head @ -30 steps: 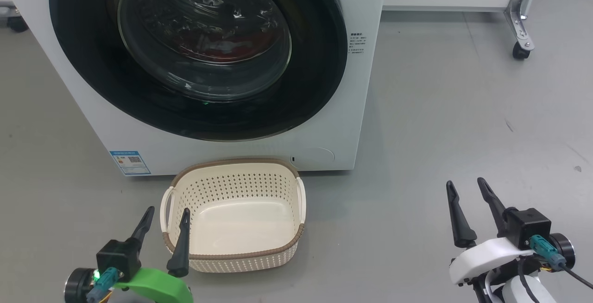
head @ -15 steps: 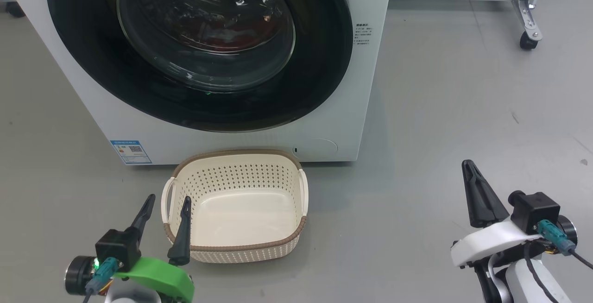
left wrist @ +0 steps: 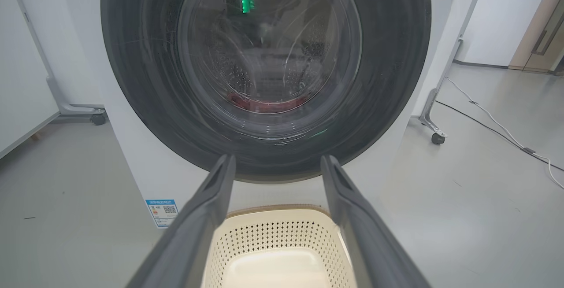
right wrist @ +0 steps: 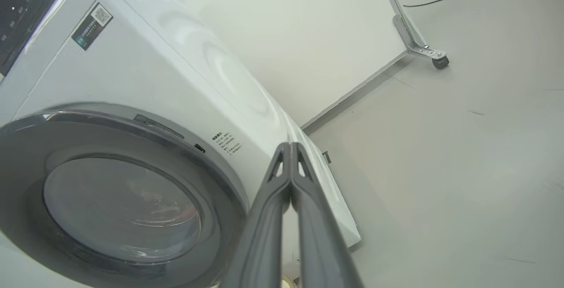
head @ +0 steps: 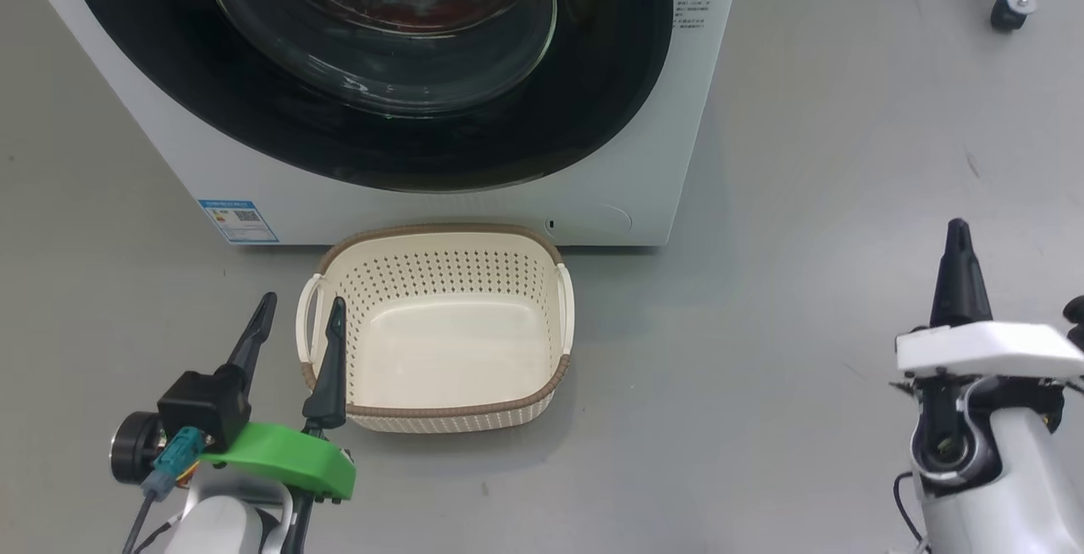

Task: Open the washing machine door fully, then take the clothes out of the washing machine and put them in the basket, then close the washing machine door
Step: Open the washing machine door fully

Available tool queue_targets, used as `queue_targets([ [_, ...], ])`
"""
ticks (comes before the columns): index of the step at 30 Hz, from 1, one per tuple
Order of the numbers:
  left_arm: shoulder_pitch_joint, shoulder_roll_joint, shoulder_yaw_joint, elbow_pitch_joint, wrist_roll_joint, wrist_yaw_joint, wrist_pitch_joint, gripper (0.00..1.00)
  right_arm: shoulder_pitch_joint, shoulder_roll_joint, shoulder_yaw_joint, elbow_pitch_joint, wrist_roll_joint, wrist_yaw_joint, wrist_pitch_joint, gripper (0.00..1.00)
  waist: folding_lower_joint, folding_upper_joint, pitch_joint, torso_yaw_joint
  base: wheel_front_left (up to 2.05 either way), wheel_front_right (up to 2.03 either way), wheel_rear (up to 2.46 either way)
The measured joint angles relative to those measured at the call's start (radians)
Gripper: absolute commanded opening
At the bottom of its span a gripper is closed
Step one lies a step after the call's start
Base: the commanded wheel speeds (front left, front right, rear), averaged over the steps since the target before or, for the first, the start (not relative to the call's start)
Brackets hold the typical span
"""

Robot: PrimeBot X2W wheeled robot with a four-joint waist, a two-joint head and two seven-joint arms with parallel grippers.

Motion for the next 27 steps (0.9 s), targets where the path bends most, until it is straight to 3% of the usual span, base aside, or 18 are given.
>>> queue_targets([
  [12,-0.066,-0.012,-0.002,-0.028,0.008,0.0,0.0,1.0,-0.231,-0.004,-0.108,0.051,0.442,0.008,0.197,0.0,0.0,0.0,0.111,0.025,0.0,0.0,0.0],
  [19,-0.103,-0.017,-0.013,-0.043,0.016,0.0,-0.007,1.0,-0.336,-0.008,-0.123,0.085,0.527,0.006,0.285,0.0,0.0,0.0,0.166,0.04,0.0,0.0,0.0],
  [27,-0.146,-0.026,-0.021,-0.049,0.016,-0.001,-0.007,1.0,-0.479,-0.034,-0.111,0.108,0.55,-0.039,0.389,0.0,0.0,0.0,0.236,0.064,0.0,0.0,0.0],
])
